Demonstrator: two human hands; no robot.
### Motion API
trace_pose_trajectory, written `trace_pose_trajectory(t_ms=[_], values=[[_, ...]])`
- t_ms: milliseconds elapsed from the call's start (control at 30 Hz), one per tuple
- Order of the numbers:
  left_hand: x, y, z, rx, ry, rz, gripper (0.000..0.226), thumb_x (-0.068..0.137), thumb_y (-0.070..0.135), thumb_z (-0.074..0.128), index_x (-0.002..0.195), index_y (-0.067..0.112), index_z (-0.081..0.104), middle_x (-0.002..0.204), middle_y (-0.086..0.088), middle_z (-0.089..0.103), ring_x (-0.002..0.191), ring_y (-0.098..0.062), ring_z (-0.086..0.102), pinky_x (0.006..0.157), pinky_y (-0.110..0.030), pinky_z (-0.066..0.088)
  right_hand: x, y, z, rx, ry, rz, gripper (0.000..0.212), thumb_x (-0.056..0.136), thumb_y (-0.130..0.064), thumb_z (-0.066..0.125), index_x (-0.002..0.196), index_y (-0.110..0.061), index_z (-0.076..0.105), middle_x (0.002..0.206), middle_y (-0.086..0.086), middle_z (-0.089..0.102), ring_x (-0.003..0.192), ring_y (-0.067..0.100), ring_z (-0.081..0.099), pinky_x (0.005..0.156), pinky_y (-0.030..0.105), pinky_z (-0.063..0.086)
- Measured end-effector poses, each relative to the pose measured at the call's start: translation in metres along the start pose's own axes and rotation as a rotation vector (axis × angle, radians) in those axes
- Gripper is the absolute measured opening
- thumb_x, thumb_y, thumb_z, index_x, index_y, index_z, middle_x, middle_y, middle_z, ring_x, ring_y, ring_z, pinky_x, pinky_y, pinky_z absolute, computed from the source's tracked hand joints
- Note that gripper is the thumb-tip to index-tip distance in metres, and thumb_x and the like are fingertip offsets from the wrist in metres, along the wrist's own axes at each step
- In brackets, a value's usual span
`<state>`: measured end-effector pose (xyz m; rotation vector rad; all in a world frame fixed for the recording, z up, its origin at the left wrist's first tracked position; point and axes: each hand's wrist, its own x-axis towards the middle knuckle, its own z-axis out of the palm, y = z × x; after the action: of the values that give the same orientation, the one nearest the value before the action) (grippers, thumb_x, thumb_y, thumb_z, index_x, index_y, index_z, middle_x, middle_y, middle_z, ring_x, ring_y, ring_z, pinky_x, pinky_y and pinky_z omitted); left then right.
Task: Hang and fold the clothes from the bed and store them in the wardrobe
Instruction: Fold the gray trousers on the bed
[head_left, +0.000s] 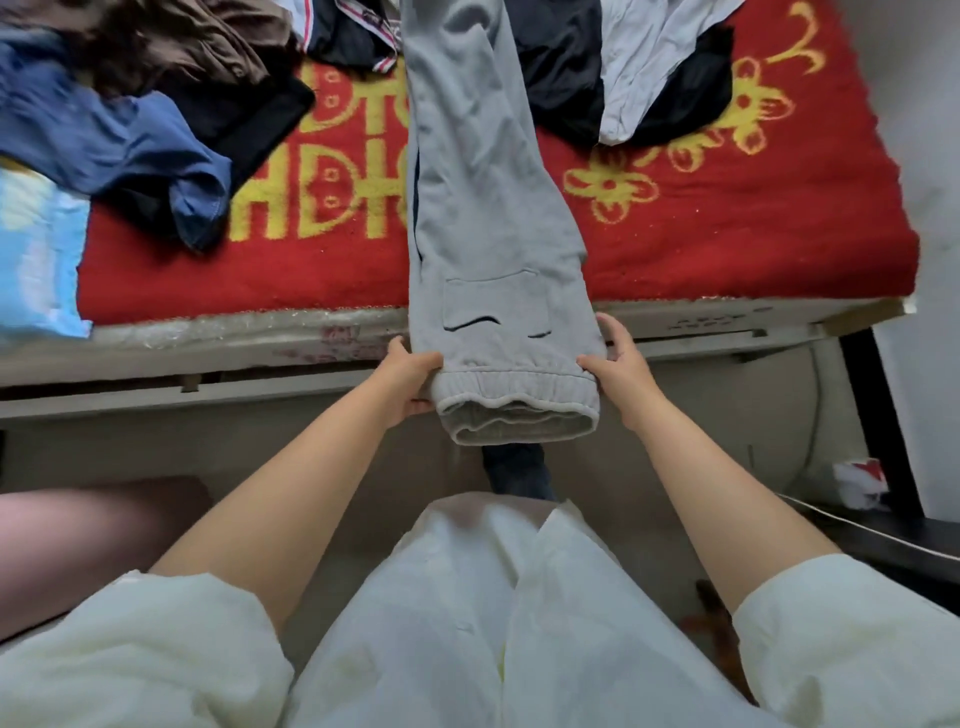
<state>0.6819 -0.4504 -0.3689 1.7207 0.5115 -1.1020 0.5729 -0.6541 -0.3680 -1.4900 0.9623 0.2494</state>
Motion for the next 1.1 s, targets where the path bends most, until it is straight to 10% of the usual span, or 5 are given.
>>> trace_pose_trajectory(t_ms=[200, 333, 633, 800, 1100], values=[[-0.071, -0.035, -0.006, 0.057, -0.125, -0.084, 0.052, 0.097, 0.013, 0.038, 0.141, 0.036, 0.024, 0.12, -0.006, 0.052, 0.073, -0.018, 0.055, 0.061, -0.032, 0.048, -0.074, 0.018, -0.003, -0.029, -0.114, 0.186, 0.021, 0.092, -0.003, 0.043, 0.089, -0.009, 0.063, 0.063, 0.0, 0.052, 0.033, -0.001, 0.044, 0.033, 0.012, 0.031], [-0.087, -0.03, -0.01, -0.082, -0.075, -0.144, 0.008, 0.093, 0.014, 0.049, 0.093, 0.014, 0.057, 0.085, -0.005, 0.055, 0.07, -0.017, 0.053, 0.059, -0.029, 0.046, -0.079, -0.002, -0.003, 0.15, -0.069, 0.213, 0.024, 0.093, -0.008, 0.044, 0.07, -0.014, 0.05, 0.04, -0.006, 0.042, 0.028, 0.003, 0.036, 0.03, 0.01, 0.028], [-0.04, 0.085, -0.014, -0.541, -0.071, -0.003, 0.023, 0.089, 0.02, 0.046, 0.067, 0.014, 0.05, 0.048, 0.002, 0.052, 0.041, -0.009, 0.049, 0.039, -0.015, 0.044, -0.002, -0.092, -0.019, 0.406, -0.11, 0.085, 0.034, 0.084, 0.01, 0.021, 0.09, -0.001, 0.053, 0.087, 0.015, 0.059, 0.066, 0.023, 0.065, 0.057, 0.027, 0.057], [0.015, 0.169, -0.013, -0.64, -0.086, 0.027, 0.025, 0.089, 0.019, 0.046, 0.065, 0.013, 0.051, 0.041, 0.002, 0.053, 0.035, -0.01, 0.054, 0.041, -0.014, 0.046, 0.088, -0.145, -0.017, -0.071, -0.023, -0.161, 0.024, 0.08, 0.012, 0.057, 0.096, -0.006, 0.058, 0.074, 0.006, 0.058, 0.06, 0.008, 0.06, 0.064, 0.022, 0.055], [0.159, 0.327, -0.022, -0.71, 0.018, -0.024, 0.026, 0.091, 0.019, 0.048, 0.07, 0.007, 0.053, 0.047, -0.003, 0.058, 0.059, -0.013, 0.052, 0.045, -0.017, 0.048, 0.275, -0.25, 0.006, -0.285, 0.096, -0.229, 0.022, 0.076, -0.005, 0.061, 0.065, -0.023, 0.053, 0.061, -0.002, 0.048, 0.069, 0.015, 0.047, 0.07, 0.033, 0.043]])
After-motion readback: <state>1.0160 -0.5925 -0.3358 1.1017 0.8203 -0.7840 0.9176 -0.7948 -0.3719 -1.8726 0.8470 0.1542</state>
